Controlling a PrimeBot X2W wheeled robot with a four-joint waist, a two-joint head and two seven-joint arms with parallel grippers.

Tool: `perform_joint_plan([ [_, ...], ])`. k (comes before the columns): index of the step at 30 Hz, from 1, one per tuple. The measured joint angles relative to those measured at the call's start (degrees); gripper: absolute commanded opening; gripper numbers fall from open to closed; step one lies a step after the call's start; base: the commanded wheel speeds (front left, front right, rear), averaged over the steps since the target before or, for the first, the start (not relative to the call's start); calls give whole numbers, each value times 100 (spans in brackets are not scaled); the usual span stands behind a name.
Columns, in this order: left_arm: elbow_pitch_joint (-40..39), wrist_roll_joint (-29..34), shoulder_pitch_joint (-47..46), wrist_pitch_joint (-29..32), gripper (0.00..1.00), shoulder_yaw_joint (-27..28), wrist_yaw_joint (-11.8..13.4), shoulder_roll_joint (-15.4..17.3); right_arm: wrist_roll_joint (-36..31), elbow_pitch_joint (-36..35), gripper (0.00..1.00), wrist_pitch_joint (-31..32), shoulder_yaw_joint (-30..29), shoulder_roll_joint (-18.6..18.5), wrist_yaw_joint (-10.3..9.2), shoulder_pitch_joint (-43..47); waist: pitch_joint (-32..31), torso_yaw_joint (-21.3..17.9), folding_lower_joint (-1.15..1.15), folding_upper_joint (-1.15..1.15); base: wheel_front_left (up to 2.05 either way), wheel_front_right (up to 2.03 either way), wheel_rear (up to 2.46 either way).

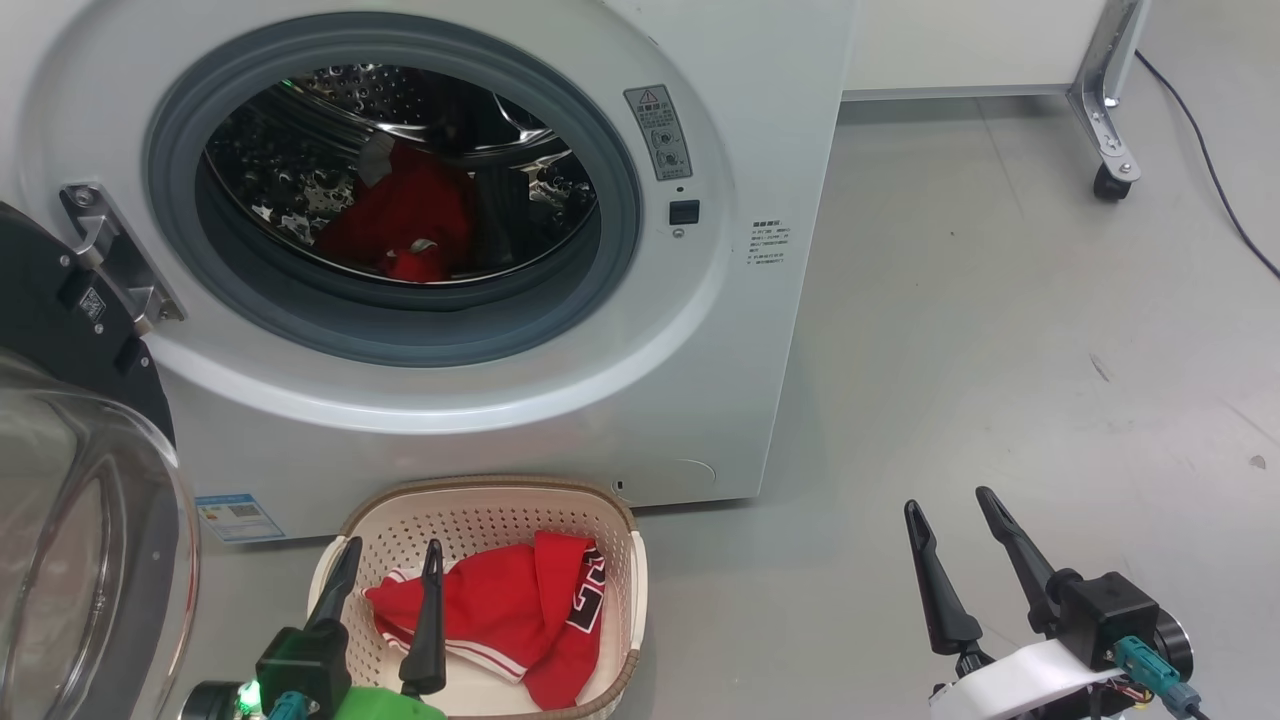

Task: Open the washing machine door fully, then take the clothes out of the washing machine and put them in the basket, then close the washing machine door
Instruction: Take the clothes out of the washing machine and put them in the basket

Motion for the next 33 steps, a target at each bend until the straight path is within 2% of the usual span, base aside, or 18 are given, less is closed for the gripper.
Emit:
perform_joint_plan([
  [17, -90, -18, 28, 1, 100, -49, 46, 11, 1, -121, 100, 0, 41, 0, -31, 1, 236, -7, 0, 0, 0, 0, 0],
  [25, -93, -18, -70, 42, 100, -140, 53, 12, -20, -254, 100, 0, 57, 0, -24, -46, 620, -34, 0, 0, 0, 0, 0],
  [33, -36, -74, -573, 189, 100, -207, 96, 12, -27, -401, 100, 0, 75, -2, 13, -357, 1178, -89, 0, 0, 0, 0, 0],
])
